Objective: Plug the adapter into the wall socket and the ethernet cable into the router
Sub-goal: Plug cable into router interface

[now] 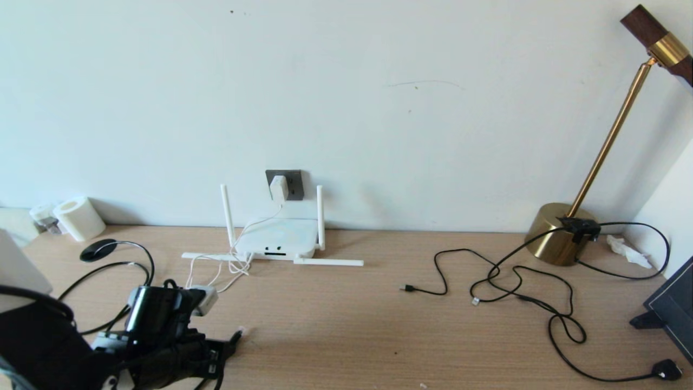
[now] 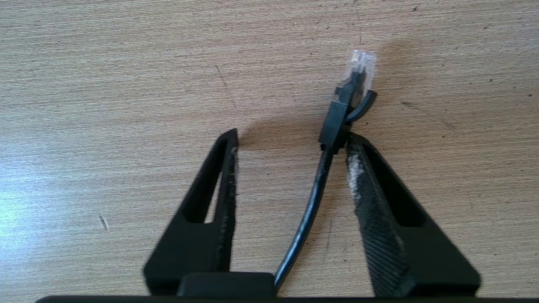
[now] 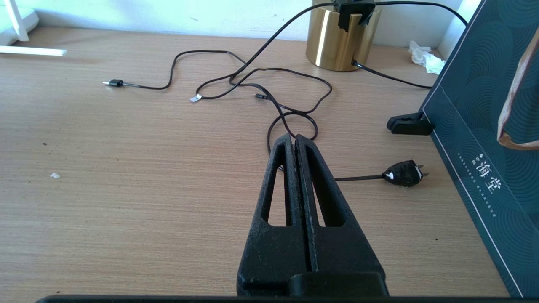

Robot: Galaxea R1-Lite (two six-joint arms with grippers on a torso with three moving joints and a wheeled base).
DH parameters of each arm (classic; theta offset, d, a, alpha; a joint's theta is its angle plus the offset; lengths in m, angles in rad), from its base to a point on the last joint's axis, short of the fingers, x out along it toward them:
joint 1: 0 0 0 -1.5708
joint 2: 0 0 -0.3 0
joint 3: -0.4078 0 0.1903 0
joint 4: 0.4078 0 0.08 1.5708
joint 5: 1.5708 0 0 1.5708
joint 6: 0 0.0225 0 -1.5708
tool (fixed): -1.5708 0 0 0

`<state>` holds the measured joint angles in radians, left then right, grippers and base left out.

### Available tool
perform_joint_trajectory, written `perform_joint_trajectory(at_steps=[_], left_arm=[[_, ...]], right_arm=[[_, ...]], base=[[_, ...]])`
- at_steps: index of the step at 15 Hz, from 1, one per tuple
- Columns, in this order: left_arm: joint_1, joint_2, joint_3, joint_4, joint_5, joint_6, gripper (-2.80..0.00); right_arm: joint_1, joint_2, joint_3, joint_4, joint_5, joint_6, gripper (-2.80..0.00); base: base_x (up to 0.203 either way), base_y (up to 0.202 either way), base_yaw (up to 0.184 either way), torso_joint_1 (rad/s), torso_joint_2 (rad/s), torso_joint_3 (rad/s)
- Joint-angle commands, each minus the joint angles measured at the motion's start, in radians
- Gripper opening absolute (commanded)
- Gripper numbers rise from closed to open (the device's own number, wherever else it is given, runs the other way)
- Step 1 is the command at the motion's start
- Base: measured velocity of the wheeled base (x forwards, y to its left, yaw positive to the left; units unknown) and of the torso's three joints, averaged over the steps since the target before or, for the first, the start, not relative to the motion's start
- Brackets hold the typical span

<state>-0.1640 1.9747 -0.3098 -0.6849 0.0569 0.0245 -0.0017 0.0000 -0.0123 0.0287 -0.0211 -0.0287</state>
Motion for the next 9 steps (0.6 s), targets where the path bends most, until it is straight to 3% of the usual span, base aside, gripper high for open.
perform_joint_trajectory(at_steps=[1,9], left_arm=[[0.0,0.022,0.001,-0.004,-0.002,0.002,-2.8],[0.0,0.079,0.003,-0.072,-0.002,0.005,-2.8]], right_arm=[[0.0,0.002,0.0,0.0,0.0,-0.002,-2.8],[0.0,0.002,0.0,0.0,0.0,-0.002,-2.8]], base=[[0.0,0.0,0.0,0.0,0.0,0.0],[0.0,0.0,0.0,0.0,0.0,0.0]])
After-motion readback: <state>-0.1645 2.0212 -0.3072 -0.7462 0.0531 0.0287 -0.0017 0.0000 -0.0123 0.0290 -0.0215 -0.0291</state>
